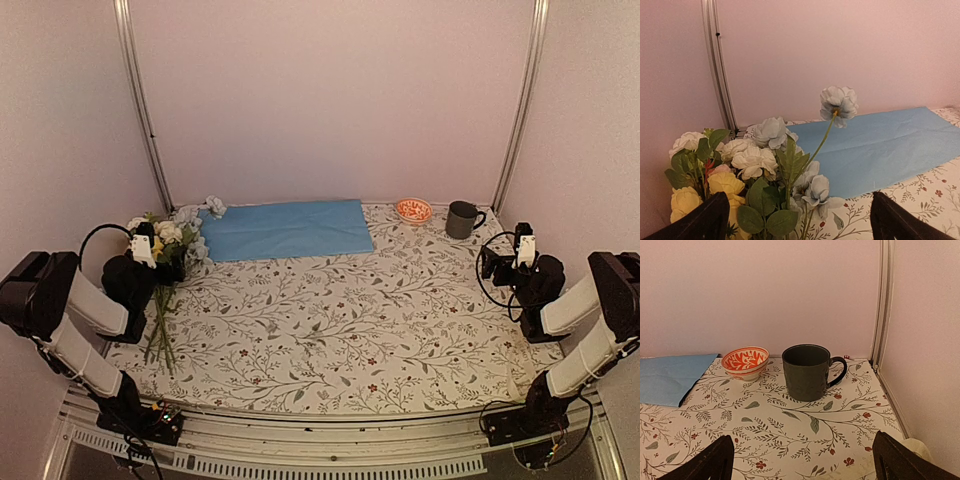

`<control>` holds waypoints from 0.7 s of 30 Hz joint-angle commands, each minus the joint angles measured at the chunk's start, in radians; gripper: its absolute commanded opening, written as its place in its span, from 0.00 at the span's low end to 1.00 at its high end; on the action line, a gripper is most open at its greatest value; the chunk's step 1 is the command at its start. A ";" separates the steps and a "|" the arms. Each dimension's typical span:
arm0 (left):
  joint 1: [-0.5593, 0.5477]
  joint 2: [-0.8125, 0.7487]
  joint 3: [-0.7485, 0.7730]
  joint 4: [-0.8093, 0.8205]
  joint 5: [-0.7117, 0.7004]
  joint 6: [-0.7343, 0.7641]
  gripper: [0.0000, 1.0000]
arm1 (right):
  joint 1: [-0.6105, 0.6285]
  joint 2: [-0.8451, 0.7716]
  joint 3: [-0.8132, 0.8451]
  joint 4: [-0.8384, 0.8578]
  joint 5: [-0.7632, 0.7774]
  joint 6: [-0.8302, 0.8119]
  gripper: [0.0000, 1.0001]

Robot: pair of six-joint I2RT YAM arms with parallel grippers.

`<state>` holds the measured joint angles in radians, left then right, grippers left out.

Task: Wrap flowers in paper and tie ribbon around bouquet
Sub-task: Pick up the folded wrapping paper from the center of the board.

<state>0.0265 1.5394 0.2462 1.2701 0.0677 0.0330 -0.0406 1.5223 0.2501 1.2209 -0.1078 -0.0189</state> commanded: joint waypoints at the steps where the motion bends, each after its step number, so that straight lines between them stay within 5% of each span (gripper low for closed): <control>1: 0.000 0.010 0.012 0.005 0.007 0.006 0.99 | -0.002 0.007 0.018 0.012 -0.012 -0.010 0.99; 15: -0.002 0.009 0.011 0.005 0.005 0.007 0.99 | -0.003 0.006 0.017 0.012 -0.013 -0.010 0.99; 21: -0.002 0.010 0.016 -0.003 0.007 0.005 0.99 | -0.005 -0.077 0.144 -0.273 0.011 0.007 0.99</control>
<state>0.0265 1.5394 0.2462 1.2697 0.0673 0.0330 -0.0406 1.5127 0.2913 1.1397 -0.1020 -0.0189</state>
